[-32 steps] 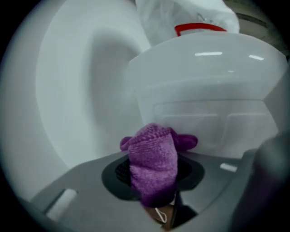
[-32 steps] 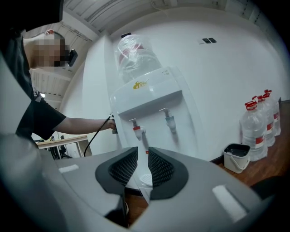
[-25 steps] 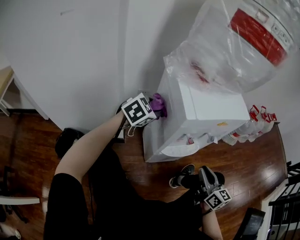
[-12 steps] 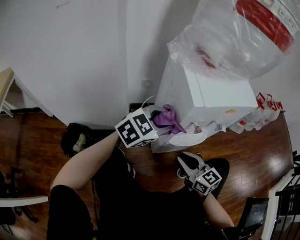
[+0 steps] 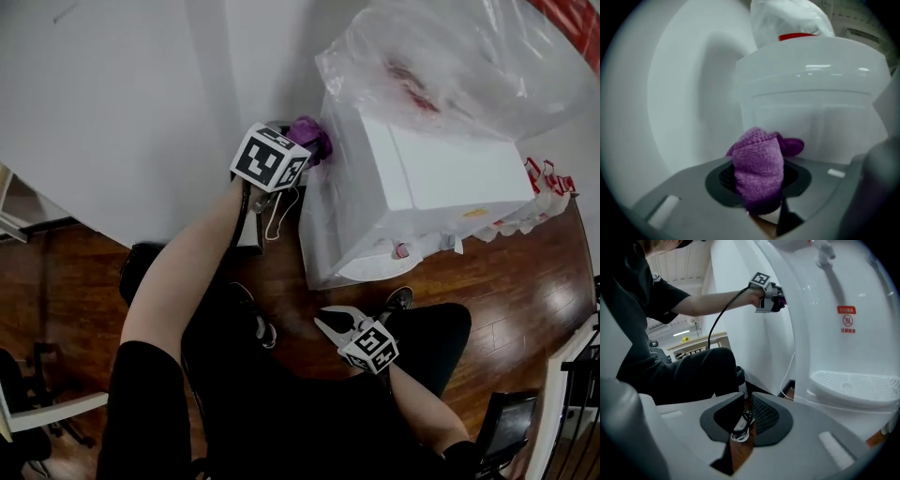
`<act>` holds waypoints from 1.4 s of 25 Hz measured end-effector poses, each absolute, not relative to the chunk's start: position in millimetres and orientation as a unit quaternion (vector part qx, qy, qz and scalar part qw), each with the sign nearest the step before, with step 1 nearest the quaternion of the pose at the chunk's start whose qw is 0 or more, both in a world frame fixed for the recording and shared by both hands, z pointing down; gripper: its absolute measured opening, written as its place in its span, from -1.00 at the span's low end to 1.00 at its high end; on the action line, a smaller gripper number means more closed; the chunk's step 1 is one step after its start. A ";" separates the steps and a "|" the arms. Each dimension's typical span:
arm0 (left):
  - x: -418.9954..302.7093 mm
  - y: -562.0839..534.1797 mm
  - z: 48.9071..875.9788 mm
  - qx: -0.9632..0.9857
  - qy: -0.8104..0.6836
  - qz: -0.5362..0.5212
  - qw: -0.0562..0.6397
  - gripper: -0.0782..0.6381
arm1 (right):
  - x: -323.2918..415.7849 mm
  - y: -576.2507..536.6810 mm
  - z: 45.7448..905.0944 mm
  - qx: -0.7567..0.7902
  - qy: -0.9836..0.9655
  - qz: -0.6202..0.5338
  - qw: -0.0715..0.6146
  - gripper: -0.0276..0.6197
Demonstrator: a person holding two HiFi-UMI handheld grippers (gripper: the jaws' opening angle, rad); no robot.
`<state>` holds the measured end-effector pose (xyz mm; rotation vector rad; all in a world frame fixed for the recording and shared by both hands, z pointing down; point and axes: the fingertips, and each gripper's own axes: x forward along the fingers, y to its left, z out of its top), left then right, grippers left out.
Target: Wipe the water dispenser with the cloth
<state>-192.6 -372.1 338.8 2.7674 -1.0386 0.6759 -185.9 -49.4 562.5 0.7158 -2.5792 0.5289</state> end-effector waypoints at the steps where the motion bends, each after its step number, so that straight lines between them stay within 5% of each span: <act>1: -197.2 -386.2 344.9 0.904 -0.361 0.217 0.074 -0.32 | -188.3 -49.3 563.7 0.253 -0.926 0.187 0.210 -0.76; 5: -197.5 -390.1 366.8 0.902 -0.360 0.204 0.124 -0.34 | -204.2 -47.6 547.3 0.241 -0.934 0.179 0.192 -0.77; 16: -151.2 -154.5 386.3 0.968 -0.059 0.243 0.020 -0.33 | -230.4 -53.5 513.6 0.262 -0.937 0.177 0.148 -0.78; 27: -185.9 -366.9 424.3 0.922 -0.340 0.173 0.072 -0.32 | -224.2 -84.2 514.0 0.338 -0.910 0.184 0.152 -0.81; 35: -168.6 -339.3 442.2 0.942 -0.252 0.218 0.048 -0.34 | -273.2 -95.8 533.2 0.244 -0.944 0.128 0.182 -0.81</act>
